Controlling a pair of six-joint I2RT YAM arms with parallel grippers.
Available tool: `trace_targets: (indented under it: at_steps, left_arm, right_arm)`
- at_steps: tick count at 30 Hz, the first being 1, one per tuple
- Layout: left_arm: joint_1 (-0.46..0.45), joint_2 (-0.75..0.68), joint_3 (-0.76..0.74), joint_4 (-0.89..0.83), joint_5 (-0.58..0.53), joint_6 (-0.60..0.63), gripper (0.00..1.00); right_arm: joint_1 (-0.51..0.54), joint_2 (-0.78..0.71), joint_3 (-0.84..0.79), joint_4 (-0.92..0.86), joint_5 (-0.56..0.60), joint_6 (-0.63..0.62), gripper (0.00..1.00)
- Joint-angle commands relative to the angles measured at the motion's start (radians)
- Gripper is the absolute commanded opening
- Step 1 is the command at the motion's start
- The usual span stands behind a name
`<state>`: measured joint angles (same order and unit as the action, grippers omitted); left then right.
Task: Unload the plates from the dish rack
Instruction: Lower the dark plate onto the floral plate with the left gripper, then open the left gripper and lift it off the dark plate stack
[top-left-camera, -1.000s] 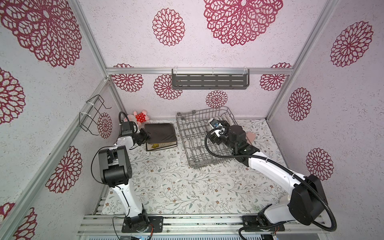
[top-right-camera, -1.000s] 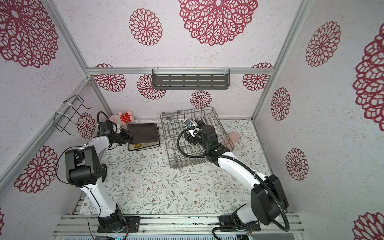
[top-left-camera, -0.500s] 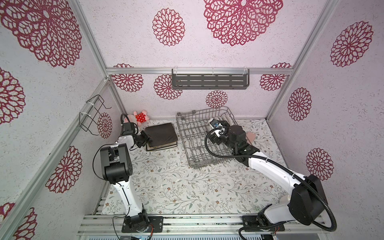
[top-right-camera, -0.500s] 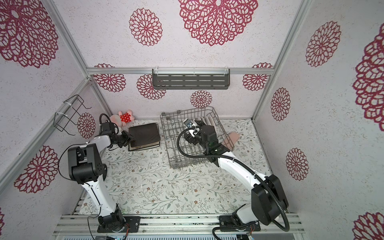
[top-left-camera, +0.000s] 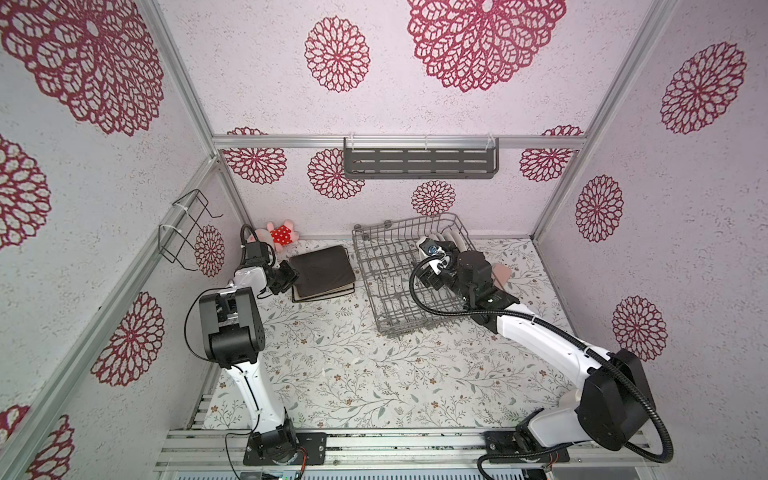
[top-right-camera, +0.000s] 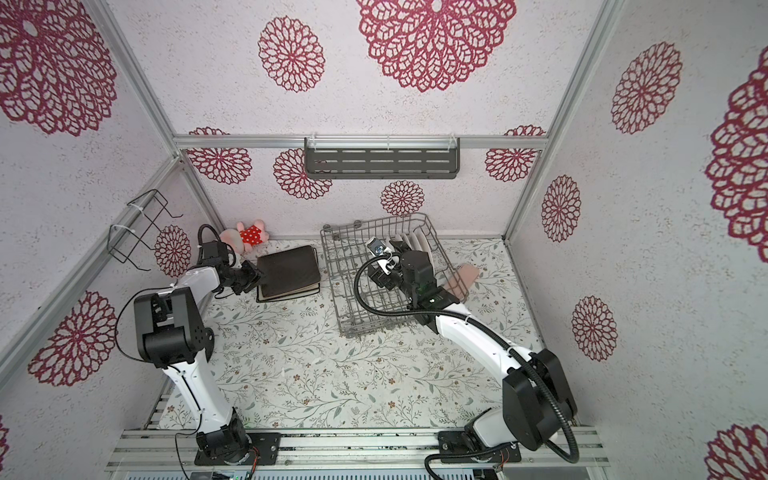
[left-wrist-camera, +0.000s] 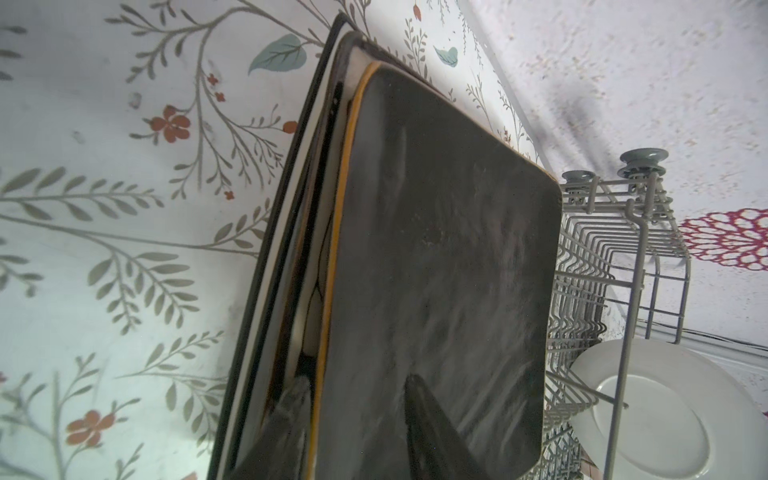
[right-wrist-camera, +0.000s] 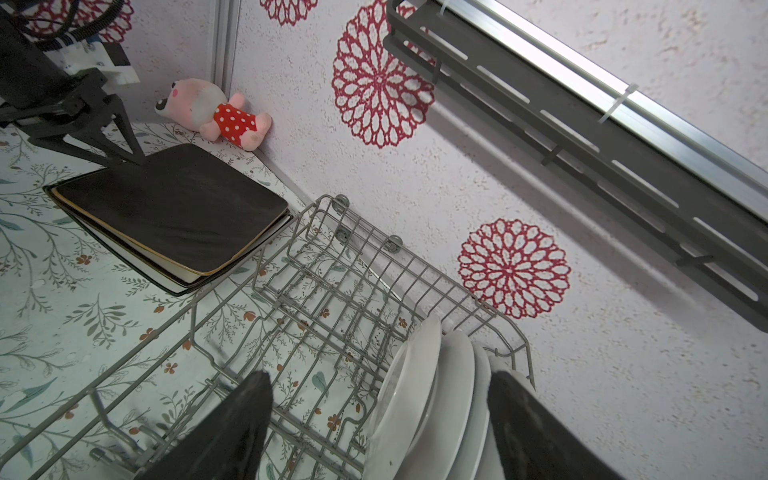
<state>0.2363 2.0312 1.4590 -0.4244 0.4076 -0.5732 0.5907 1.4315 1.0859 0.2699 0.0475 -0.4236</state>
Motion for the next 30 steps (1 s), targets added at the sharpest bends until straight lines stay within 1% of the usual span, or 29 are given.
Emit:
trace_targets:
  at_steps: [1,4,6,11,15,19,23,26,30]
  left_arm:
    - [0.000,-0.022,0.033,-0.062,-0.040,0.060,0.40]
    - [-0.006,-0.057,0.054,-0.117,-0.076,0.100,0.41]
    - [-0.025,-0.118,0.079,-0.161,-0.099,0.138,0.41]
    - [-0.130,-0.141,0.181,-0.286,-0.150,0.237,0.41]
    - [-0.203,-0.126,0.252,-0.345,-0.179,0.254,0.41]
    - [-0.243,-0.128,0.256,-0.347,-0.114,0.234,0.40]
    - [-0.285,-0.142,0.222,-0.339,-0.059,0.219,0.39]
    - [-0.305,-0.160,0.181,-0.327,-0.021,0.210,0.34]
    - [-0.310,-0.198,0.106,-0.331,-0.031,0.219,0.29]
  right_arm:
    - [-0.008,-0.035,0.002,0.012,-0.006,0.024,0.85]
    - [-0.008,-0.040,0.002,0.006,-0.013,0.035,0.85]
    - [-0.008,-0.043,0.002,0.005,-0.016,0.043,0.84]
    - [-0.007,-0.046,0.012,-0.011,-0.033,0.067,0.81]
    - [-0.008,-0.057,0.017,-0.031,-0.047,0.078,0.80]
    - [-0.008,-0.081,0.008,-0.050,-0.031,0.076,0.80]
    - [-0.007,-0.110,-0.010,-0.059,-0.015,0.072,0.79]
    - [-0.007,-0.129,-0.022,-0.067,-0.011,0.073,0.78]
    - [-0.008,-0.151,-0.045,-0.069,0.003,0.075,0.77]
